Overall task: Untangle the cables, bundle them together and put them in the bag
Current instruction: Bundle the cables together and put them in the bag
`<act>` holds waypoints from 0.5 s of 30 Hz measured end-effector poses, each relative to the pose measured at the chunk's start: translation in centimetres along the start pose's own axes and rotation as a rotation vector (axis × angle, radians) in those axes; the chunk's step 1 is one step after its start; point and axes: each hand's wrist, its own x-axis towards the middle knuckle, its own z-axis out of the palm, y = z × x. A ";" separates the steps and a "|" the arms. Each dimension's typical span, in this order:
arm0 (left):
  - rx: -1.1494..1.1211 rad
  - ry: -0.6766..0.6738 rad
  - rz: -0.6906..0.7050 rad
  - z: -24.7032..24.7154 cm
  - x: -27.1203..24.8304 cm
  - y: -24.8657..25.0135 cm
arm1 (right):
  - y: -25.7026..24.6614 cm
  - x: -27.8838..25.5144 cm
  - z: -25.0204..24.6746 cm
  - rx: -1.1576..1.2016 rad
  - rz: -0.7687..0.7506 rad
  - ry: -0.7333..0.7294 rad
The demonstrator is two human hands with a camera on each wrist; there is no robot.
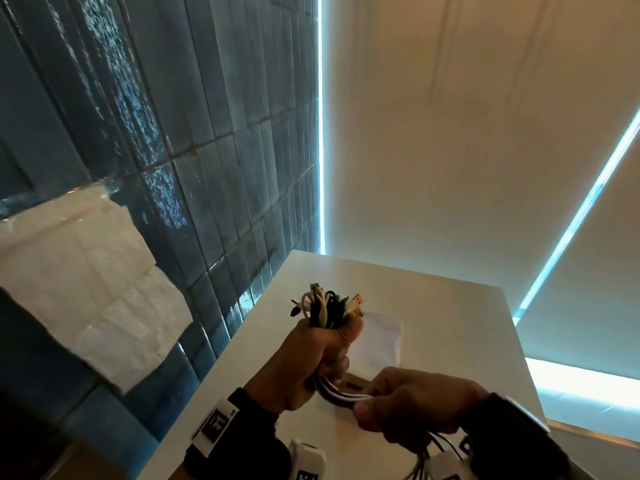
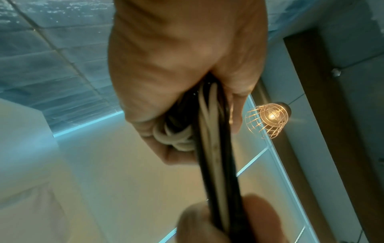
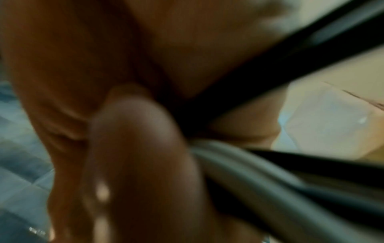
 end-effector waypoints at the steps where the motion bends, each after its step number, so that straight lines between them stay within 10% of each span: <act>1: 0.033 -0.013 -0.007 -0.1 -0.1 -0.1 | -0.4 -0.3 -0.2 -0.076 0.027 0.012; 15: 0.180 -0.391 -0.298 -0.4 -1.2 -2.6 | -4.7 -0.9 -1.6 -0.976 -0.052 0.207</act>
